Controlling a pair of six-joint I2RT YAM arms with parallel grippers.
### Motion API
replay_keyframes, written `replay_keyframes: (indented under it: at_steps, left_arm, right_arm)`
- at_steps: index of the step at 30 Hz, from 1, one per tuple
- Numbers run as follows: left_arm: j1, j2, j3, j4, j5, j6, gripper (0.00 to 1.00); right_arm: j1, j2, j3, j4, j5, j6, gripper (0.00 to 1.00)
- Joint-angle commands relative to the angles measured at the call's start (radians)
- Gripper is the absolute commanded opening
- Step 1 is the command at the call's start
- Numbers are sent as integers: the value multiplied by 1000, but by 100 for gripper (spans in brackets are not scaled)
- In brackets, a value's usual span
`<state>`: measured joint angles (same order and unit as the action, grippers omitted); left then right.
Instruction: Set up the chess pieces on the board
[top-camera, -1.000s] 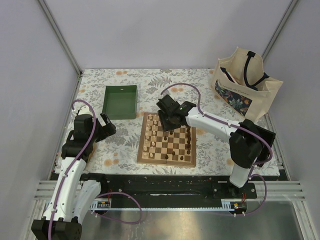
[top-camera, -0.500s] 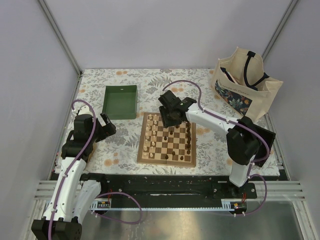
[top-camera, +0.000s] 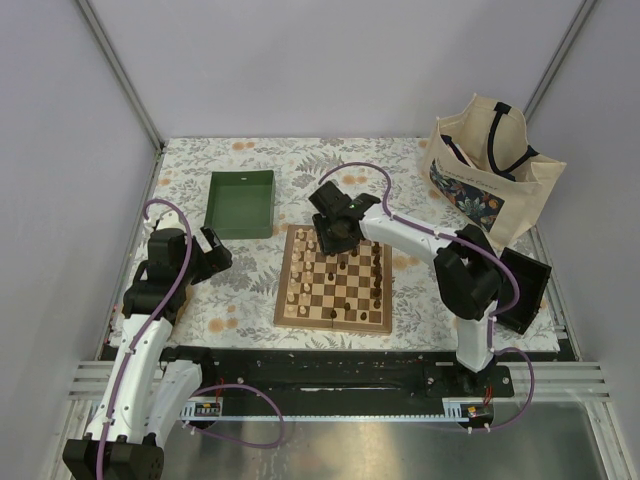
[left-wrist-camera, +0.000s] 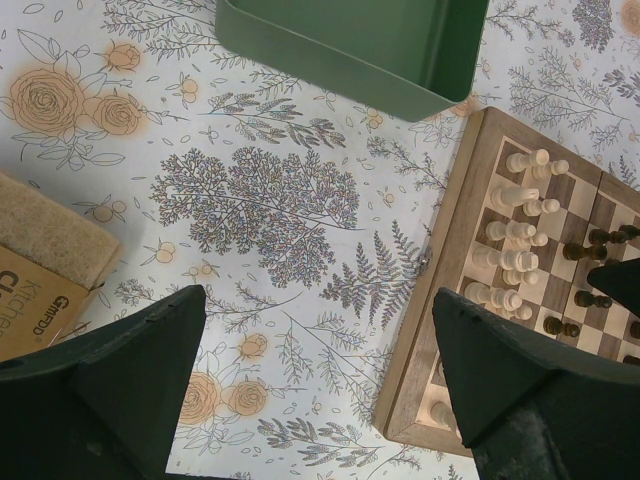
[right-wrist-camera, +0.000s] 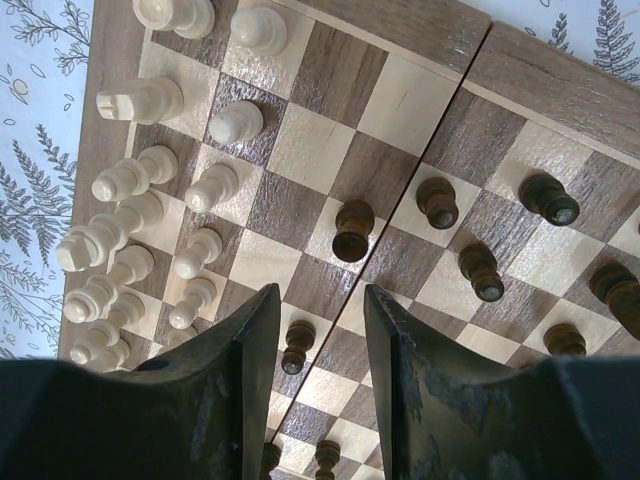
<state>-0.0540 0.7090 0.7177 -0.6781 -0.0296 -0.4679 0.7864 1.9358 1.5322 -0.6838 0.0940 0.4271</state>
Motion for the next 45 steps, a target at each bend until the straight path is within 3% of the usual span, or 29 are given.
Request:
replay_keyframes:
  at_steps: [1,32,45]
  left_arm:
    - [5,-3,15,54,14,5,99]
    - [6,3,15,54,11,5,99]
    - [5,-2,14,54,10,5,99]
  right_arm:
    - [-9,26,54,-2,18,6,47]
    - [-39,88,83,47,10,-17,41]
    - [-38,-6,45,30,-4,-31,23]
